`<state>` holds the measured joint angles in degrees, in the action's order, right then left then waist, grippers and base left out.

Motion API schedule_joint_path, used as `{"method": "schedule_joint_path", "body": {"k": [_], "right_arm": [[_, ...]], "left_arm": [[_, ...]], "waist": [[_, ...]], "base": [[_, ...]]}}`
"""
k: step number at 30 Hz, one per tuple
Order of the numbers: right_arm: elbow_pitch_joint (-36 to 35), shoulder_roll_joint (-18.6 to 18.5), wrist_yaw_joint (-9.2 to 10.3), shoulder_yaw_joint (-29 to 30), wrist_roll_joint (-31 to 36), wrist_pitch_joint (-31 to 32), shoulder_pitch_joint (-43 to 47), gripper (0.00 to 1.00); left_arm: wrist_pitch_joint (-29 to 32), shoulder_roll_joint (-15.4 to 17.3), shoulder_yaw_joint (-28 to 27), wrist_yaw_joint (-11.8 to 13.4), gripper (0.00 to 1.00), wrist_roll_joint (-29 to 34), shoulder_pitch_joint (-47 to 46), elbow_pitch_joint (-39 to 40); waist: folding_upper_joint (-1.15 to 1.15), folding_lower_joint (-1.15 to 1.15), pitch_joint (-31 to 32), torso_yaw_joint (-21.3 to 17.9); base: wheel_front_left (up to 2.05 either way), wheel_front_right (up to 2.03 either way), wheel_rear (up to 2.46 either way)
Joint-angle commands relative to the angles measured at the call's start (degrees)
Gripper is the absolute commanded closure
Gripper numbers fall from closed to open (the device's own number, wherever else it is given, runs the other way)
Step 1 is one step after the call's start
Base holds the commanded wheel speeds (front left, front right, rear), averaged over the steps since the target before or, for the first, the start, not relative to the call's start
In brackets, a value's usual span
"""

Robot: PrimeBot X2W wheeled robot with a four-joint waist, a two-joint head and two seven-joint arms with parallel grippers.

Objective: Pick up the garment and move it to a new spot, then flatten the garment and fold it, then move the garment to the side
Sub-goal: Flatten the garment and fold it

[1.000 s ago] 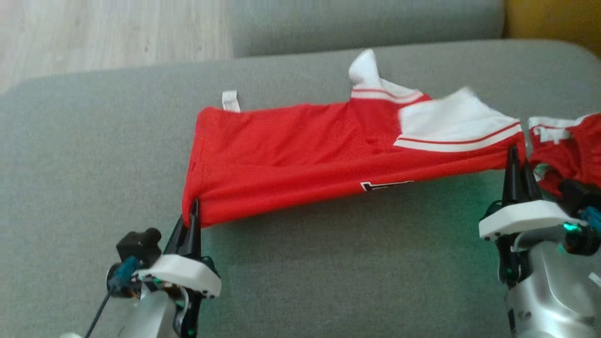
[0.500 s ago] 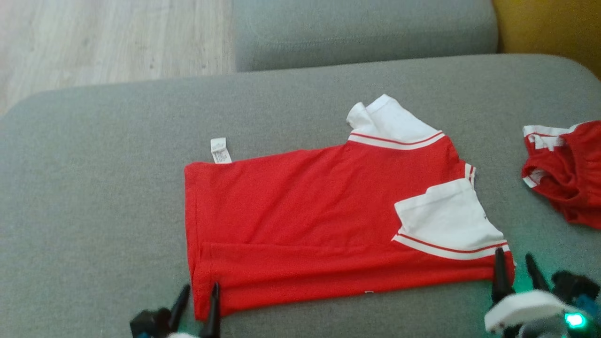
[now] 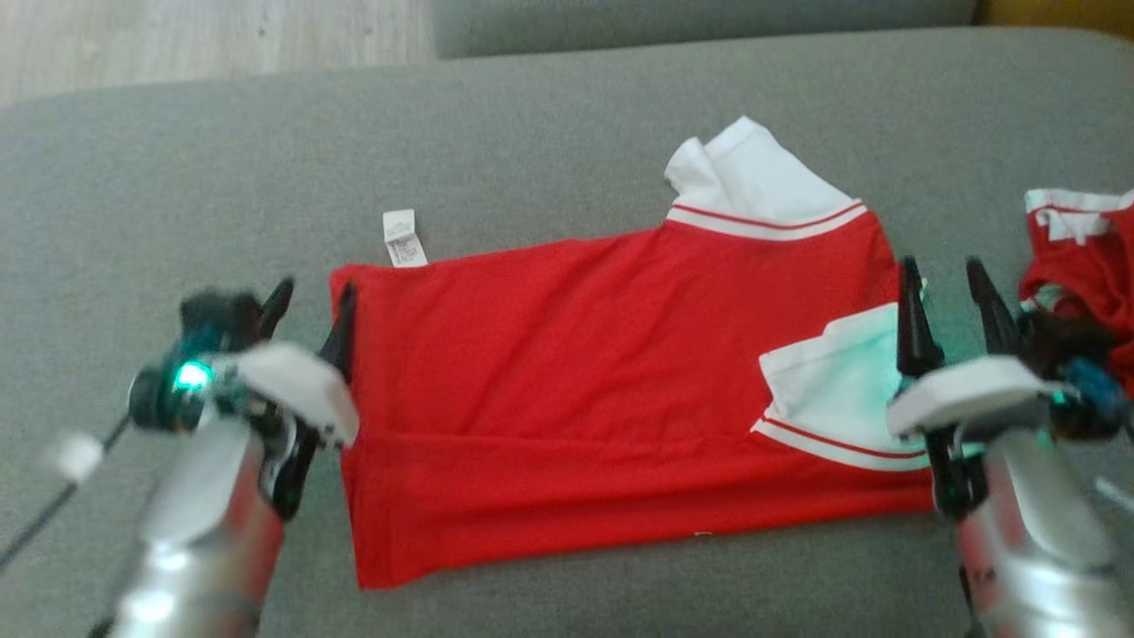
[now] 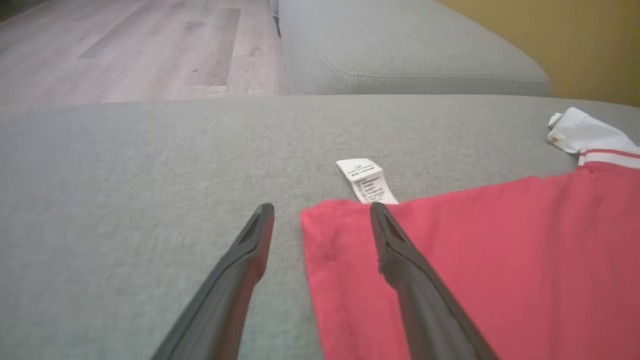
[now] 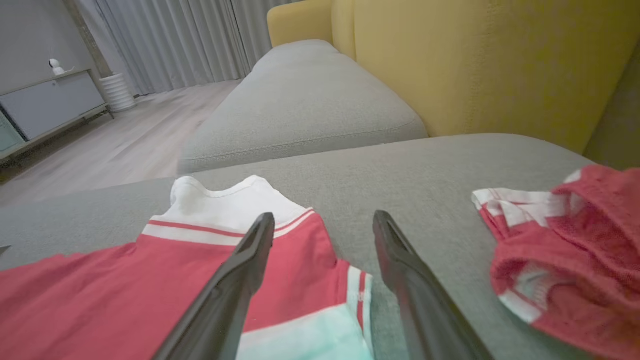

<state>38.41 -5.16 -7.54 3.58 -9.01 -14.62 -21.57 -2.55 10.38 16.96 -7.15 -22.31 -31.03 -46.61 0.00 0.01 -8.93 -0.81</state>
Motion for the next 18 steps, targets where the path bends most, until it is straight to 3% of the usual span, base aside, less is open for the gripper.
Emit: {"method": "schedule_joint_path", "body": {"k": [1, 5, 10, 18], "right_arm": [[-0.8, -1.1, 0.05, -2.4, 0.6, -0.4, -3.3, 0.0], [1.1, -1.6, 0.05, -4.6, 0.7, -0.4, -7.2, 0.0], [1.7, -1.4, 0.05, -5.9, 0.3, -0.4, -9.9, 0.0], [2.1, -2.4, 0.05, -7.5, -0.5, -0.4, -12.8, 0.0]], "left_arm": [[1.9, 2.3, 1.0, -0.3, 0.0, -2.5, -3.5, 1.4], [7.4, 5.9, 7.5, -0.3, 0.0, -9.9, -8.0, 2.4], [8.2, 9.9, 12.2, -0.3, 0.0, -14.7, -10.8, 1.5], [6.2, 10.2, 17.5, -0.3, 0.0, -20.3, -12.5, -0.6]], "waist": [[0.0, -0.01, -1.8, -0.4], [0.0, -0.01, -4.3, -0.8], [0.0, -0.01, -6.4, -1.3], [0.0, -0.01, -8.4, -1.0]], "base": [[0.0, 0.0, 0.0], [0.0, 0.0, 0.0], [0.0, 0.0, 0.0], [0.0, 0.0, 0.0]]}}
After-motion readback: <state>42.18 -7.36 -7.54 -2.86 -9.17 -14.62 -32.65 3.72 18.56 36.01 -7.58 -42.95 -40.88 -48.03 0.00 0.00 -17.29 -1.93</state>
